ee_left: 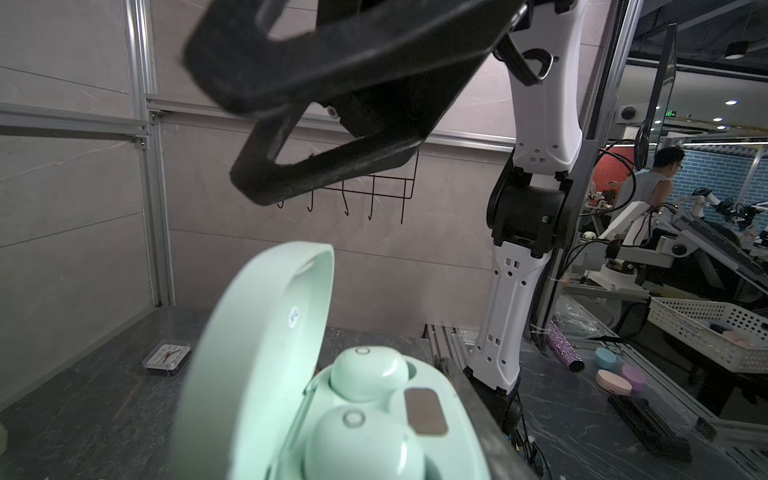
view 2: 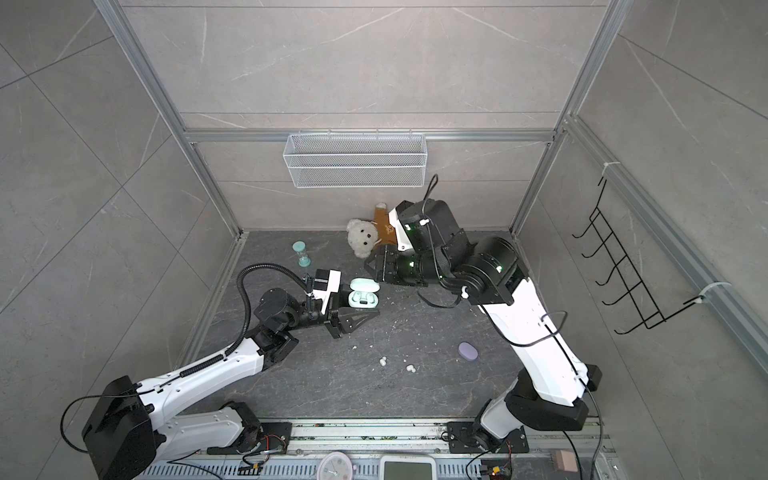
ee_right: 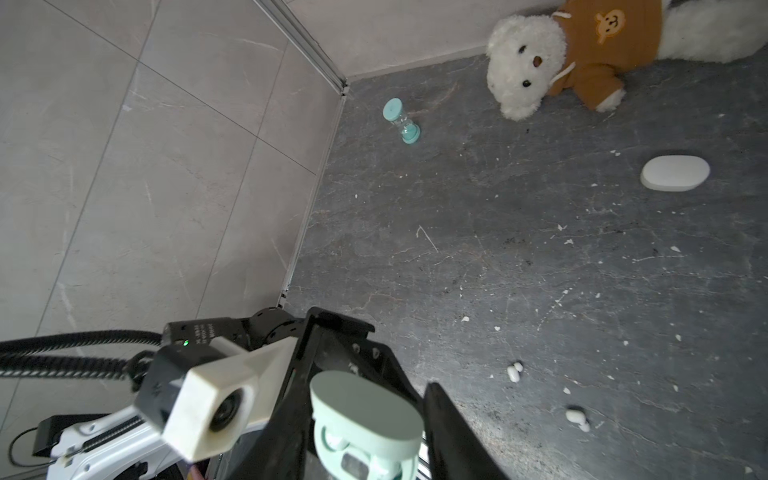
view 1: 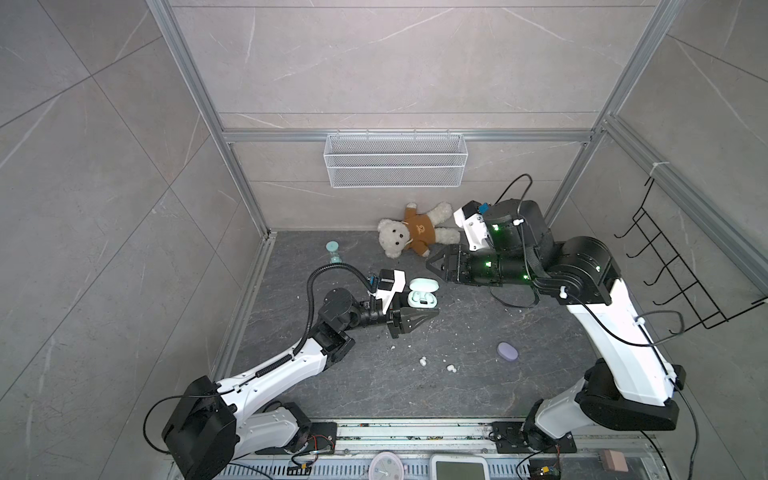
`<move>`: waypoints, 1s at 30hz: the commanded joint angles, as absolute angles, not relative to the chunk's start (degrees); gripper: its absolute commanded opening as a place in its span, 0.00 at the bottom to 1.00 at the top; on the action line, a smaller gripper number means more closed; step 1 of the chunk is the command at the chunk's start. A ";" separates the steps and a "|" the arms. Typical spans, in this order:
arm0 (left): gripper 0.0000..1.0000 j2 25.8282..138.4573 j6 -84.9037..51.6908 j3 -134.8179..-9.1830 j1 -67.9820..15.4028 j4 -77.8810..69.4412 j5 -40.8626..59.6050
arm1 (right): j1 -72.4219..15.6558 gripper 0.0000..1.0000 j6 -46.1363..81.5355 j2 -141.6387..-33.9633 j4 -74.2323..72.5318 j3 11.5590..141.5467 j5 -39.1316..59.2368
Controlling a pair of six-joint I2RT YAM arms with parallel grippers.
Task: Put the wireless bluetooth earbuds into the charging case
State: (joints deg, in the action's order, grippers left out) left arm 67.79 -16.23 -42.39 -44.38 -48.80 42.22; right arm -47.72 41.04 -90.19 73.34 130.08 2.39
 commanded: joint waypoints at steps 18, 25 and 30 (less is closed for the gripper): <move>0.26 66.79 -14.32 -43.40 -44.31 -50.41 42.69 | -50.20 0.28 40.92 -88.39 76.07 125.14 9.14; 0.26 67.13 -14.42 -43.35 -44.30 -50.45 42.59 | -51.59 0.28 42.40 -85.57 75.95 120.64 8.48; 0.26 67.75 -14.25 -43.48 -44.30 -49.90 43.06 | -51.50 0.50 44.92 -84.65 75.50 119.96 5.97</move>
